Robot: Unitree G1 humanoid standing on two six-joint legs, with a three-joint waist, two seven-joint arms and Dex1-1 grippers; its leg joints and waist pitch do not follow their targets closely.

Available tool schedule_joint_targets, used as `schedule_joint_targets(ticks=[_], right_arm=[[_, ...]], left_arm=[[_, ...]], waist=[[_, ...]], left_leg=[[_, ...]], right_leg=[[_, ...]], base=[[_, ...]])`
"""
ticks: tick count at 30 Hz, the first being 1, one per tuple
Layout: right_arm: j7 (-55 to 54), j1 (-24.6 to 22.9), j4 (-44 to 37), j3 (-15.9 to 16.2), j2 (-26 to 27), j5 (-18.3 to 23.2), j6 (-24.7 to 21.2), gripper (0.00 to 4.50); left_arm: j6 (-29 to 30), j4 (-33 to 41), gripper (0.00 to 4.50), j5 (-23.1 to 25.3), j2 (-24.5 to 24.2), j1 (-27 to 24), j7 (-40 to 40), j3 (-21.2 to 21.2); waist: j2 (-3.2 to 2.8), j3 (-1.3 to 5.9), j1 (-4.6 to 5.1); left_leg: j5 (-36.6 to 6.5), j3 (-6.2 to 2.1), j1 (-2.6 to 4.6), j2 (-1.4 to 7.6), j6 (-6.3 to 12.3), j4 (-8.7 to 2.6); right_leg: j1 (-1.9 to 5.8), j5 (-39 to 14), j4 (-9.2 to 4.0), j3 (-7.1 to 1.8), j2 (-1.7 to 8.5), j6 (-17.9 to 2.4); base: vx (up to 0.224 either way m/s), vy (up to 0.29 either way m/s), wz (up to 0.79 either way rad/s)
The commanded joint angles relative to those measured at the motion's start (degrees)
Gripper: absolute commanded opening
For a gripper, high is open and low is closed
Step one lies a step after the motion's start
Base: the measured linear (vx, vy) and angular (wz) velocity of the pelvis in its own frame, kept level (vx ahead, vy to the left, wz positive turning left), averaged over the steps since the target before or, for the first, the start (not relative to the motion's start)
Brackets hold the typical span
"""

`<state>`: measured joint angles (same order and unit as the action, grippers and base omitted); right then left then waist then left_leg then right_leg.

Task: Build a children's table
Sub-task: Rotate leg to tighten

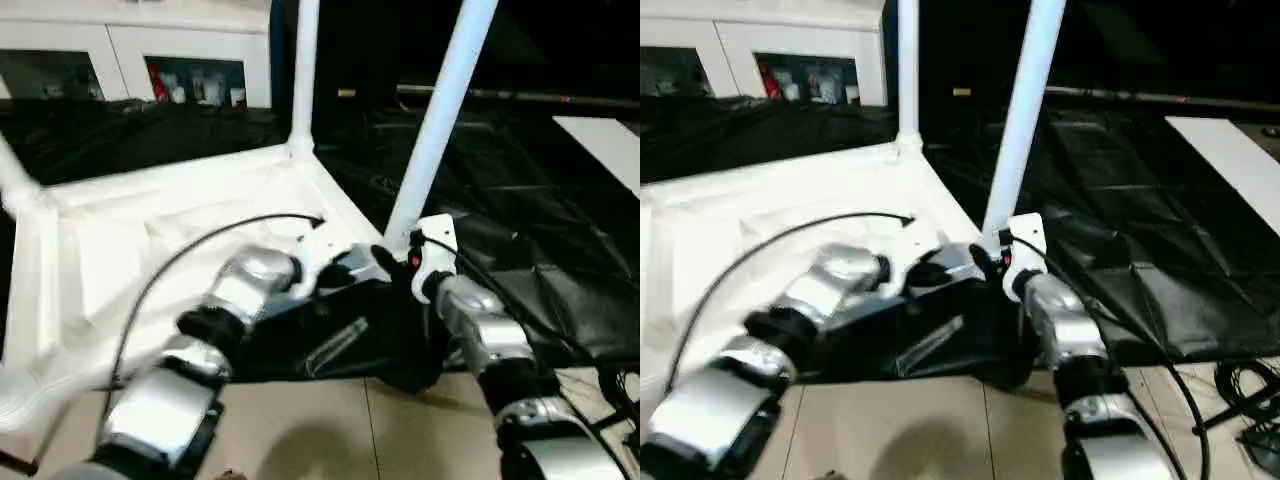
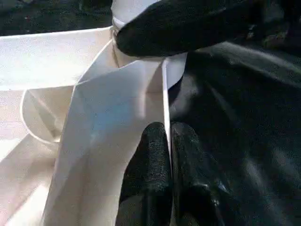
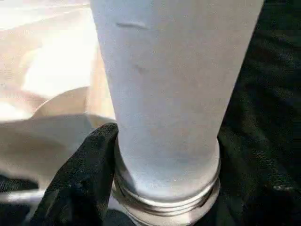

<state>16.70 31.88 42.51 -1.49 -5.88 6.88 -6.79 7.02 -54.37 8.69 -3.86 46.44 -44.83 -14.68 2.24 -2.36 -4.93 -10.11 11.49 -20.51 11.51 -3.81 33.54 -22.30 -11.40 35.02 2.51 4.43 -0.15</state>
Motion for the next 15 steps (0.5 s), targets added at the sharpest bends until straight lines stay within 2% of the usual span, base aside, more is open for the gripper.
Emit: schedule_joint_targets(ticks=[1, 2, 3, 4, 6, 8, 9, 11, 12, 13, 15], right_arm=[[-0.7, 0.8, 2.9, 0.9, 1.2, -1.4, -0.5, 2.72], [-0.2, 1.0, 3.0, 0.9, 1.4, -1.3, -0.4, 2.72], [0.6, 1.1, 2.9, 0.7, 1.6, -0.9, 0.2, 3.28], [0.6, 1.1, 2.9, 0.7, 1.6, -0.9, 0.2, 3.42], [2.4, 1.2, 1.4, 0.7, 0.9, -0.5, 2.2, 3.42], [2.6, 1.3, 1.2, 0.6, 0.6, -0.3, 2.2, 3.69], [3.9, 1.5, 0.9, 0.6, -0.2, -0.1, 2.4, 3.82], [5.6, 1.7, 0.6, 0.7, -0.9, 0.2, 2.3, 3.87], [13.1, 1.3, -1.8, 1.1, -3.2, 2.2, -1.2, 4.0], [17.2, 0.6, -3.3, 2.4, -5.2, 1.9, -1.0, 4.0], [24.6, -1.0, -6.1, 4.9, -9.2, 1.0, 0.5, 4.0]], left_arm=[[-1.0, -2.5, 0.0, -1.0, 3.2, -1.1, 1.2, -0.1], [-1.4, -2.7, 0.0, -0.7, 3.3, -1.0, 1.2, -0.3], [-1.7, -3.0, 0.0, -0.4, 3.3, -0.9, 1.1, -0.4], [-1.7, -3.0, 0.0, -0.4, 3.3, -0.9, 1.1, -0.4], [-2.9, -3.6, 0.0, 0.2, 1.8, -0.8, -0.3, -0.6], [-3.2, -3.6, 0.0, 0.3, 1.4, -0.8, -0.8, -0.7], [-3.9, -3.6, 0.0, 0.3, 0.5, -0.8, -1.8, -0.9], [-4.1, -3.6, 0.0, 0.4, -0.1, -0.8, -2.4, -1.0], [-7.0, -3.2, 0.0, 0.5, -2.1, -1.2, -5.0, -1.5], [-8.7, -2.6, 0.0, 0.4, -3.1, -1.7, -7.2, -1.8], [-10.7, -0.7, 0.0, -0.9, -5.1, -2.9, -13.2, -2.0]], waist=[[0.42, 2.43, 0.38], [0.46, 2.39, 0.33], [0.33, 2.53, 0.2], [0.4, 2.54, 0.24], [0.59, 2.63, 0.17], [0.43, 2.67, 0.04], [0.63, 2.71, -0.07], [0.59, 2.72, -0.02], [0.72, 2.68, -0.17], [0.81, 2.75, -0.23], [0.96, 2.7, -0.65]], left_leg=[[-18.2, -1.26, 0.96, 1.51, -0.27, -4.4], [-18.7, -1.34, 0.93, 1.52, -0.13, -4.46], [-18.5, -1.42, 1.02, 1.6, -0.01, -4.5], [-18.1, -1.41, 0.87, 1.63, 0.2, -4.57], [-17.6, -1.37, 0.79, 1.66, 0.56, -4.59], [-16.4, -1.31, 0.77, 1.7, 0.77, -4.6], [-15.8, -1.27, 0.74, 1.66, 0.99, -4.54], [-15.1, -1.21, 0.57, 1.66, 1.4, -4.53], [-15.2, -1.19, 0.62, 1.61, 1.86, -4.45], [-14.6, -1.17, 0.44, 1.65, 2.46, -4.44], [-13.5, -1.18, 0.29, 1.81, 3.31, -4.34]], right_leg=[[1.13, -23.4, -6.0, -2.08, 3.95, -8.1], [1.18, -24.5, -6.11, -2.06, 4.02, -7.8], [1.23, -24.6, -6.13, -2.11, 4.09, -7.4], [1.27, -23.5, -6.06, -2.13, 3.97, -7.4], [1.35, -22.1, -5.92, -2.13, 3.94, -7.6], [1.37, -20.2, -5.72, -2.19, 3.97, -8.2], [1.55, -19.3, -5.63, -2.14, 3.95, -8.5], [1.66, -17.9, -5.47, -2.14, 3.95, -9.0], [1.66, -18.1, -5.5, -2.1, 3.94, -9.1], [1.99, -17.6, -5.41, -2.13, 3.94, -9.0], [2.15, -16.2, -5.38, -2.13, 4.03, -8.8]], base=[[0.0, 0.0, 0.0], [0.0, 0.0, 0.0], [0.0, 0.0, 0.0], [0.0, 0.0, 0.0], [0.0, 0.0, 0.0], [0.0, 0.0, 0.0], [0.0, 0.0, 0.0], [0.0, 0.0, 0.0], [0.0, 0.0, 0.0], [0.0, 0.0, 0.0], [0.0, 0.0, 0.0]])
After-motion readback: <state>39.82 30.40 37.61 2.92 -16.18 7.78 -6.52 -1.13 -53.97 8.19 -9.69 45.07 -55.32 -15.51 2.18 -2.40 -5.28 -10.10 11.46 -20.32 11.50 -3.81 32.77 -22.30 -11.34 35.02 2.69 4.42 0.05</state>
